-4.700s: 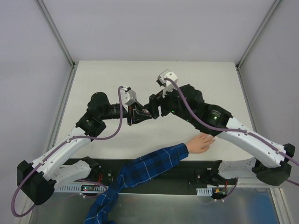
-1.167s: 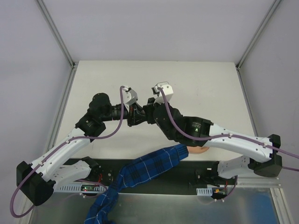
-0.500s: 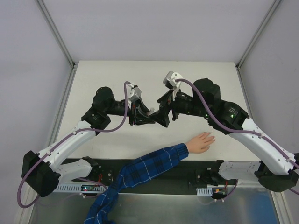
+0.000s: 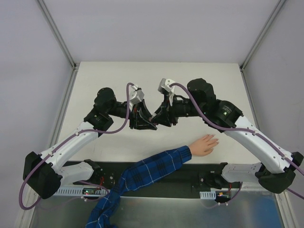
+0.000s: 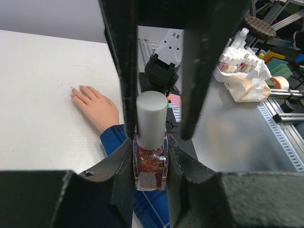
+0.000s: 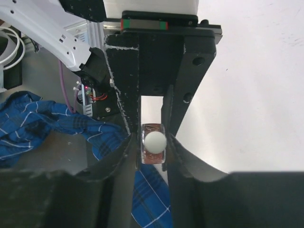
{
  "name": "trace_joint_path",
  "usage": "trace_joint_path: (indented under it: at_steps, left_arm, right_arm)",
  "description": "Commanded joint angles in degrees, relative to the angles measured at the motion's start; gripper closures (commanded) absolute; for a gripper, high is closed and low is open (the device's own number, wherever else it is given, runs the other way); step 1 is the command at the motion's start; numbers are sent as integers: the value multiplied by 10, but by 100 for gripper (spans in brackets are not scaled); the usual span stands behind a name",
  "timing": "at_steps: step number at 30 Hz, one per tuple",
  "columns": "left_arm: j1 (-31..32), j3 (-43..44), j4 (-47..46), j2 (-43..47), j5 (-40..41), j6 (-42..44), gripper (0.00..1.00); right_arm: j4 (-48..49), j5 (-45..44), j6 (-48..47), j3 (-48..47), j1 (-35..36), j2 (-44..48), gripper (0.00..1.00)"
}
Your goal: Paint the nails
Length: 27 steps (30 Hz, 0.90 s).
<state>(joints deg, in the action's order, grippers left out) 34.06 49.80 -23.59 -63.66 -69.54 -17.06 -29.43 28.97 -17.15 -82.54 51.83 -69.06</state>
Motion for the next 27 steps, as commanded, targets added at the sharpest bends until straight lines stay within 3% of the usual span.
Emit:
trace_joint_path:
  at_steps: [1,2,3,7,8,10,11,12,14,16,19,22,24,25,27]
  left_arm:
    - [0,21,-39,6,-21,-3,100]
    - [0,21,-39,6,-19,-3,100]
    - [0,21,-38,8,-13,-3,100]
    - [0,21,4,23,42,39,100]
    - [0,21,17,28,95,50,100]
    - [0,17,53,45,153,82,100]
    - [0,15,61,51,186,88,100]
    - [-1,7,67,58,256,92,100]
    - [-1,-1,77,76,313,101,100]
    - [-1,-14,79,92,371,112,100]
    - [0,-23,72,106,377,124,100]
    - [0,-22,64,102,340,126,100]
    - [0,-17,62,98,313,126,100]
    - [0,-15,62,90,285,123,100]
    - [0,-5,61,81,254,117,100]
  right_arm:
    - [28,33,-5,2,-2,0,75]
    - [31,33,-4,4,-2,0,89]
    - [33,27,-1,8,-2,1,97]
    - [54,-21,28,23,2,8,99]
    - [60,-54,60,28,5,10,99]
    - [97,-220,95,62,37,22,100]
    - [103,-424,110,74,63,28,100]
    - [106,-529,140,81,127,30,100]
    - [94,-738,199,81,177,21,100]
    - [84,-815,262,70,230,-4,100]
    - [63,-815,297,21,245,-47,100]
    - [63,-754,240,-15,238,-64,100]
    - [57,-652,202,-37,210,-57,90]
    - [38,-606,175,-44,194,-52,76]
    - [16,-441,151,-67,135,-39,64]
